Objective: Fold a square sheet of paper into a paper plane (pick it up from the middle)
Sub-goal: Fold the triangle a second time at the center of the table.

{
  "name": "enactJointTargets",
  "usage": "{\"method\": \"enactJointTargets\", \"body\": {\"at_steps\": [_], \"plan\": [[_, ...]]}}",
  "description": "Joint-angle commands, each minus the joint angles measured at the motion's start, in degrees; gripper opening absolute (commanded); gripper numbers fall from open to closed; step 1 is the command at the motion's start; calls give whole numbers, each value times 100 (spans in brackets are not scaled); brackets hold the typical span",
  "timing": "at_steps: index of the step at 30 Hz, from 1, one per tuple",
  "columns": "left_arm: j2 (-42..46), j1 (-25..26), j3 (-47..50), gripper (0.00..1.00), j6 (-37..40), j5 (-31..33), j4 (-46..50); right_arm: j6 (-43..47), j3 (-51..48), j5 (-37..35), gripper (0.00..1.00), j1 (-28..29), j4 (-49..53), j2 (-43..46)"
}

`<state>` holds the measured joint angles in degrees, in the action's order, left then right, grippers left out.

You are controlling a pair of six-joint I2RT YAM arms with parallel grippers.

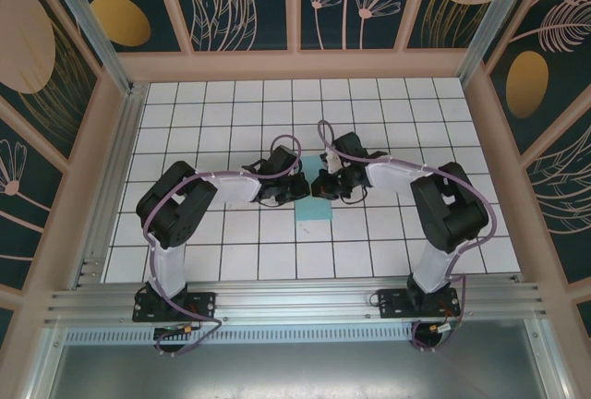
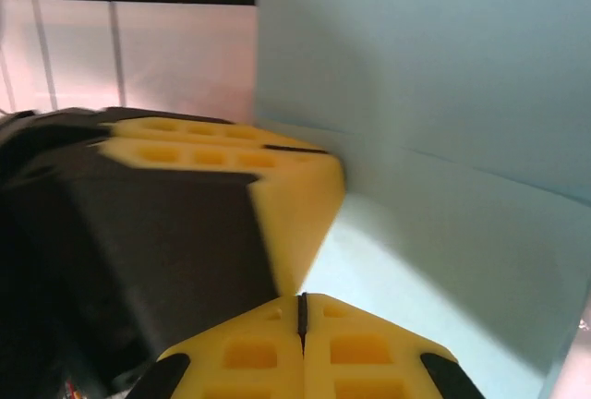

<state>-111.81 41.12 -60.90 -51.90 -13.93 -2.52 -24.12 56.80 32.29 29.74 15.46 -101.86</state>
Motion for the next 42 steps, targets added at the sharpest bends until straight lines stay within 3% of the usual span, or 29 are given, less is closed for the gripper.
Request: {"method": "enactJointTargets", "body": {"at_steps": [1,13,35,42], "plan": [[-210,-107,144,11,97,224,465,2,145,-211,6,32,254,-268],[-234,-96,149,11,49,294,533,175,-10,-292,6,103,505,-579],[-359,-101,52,11,126,374,622,70,-1925,-291,6,-327,850,797],[-298,-101,-77,11,271,305,657,-174,-1901,-169,6,-490,868,1679]]}}
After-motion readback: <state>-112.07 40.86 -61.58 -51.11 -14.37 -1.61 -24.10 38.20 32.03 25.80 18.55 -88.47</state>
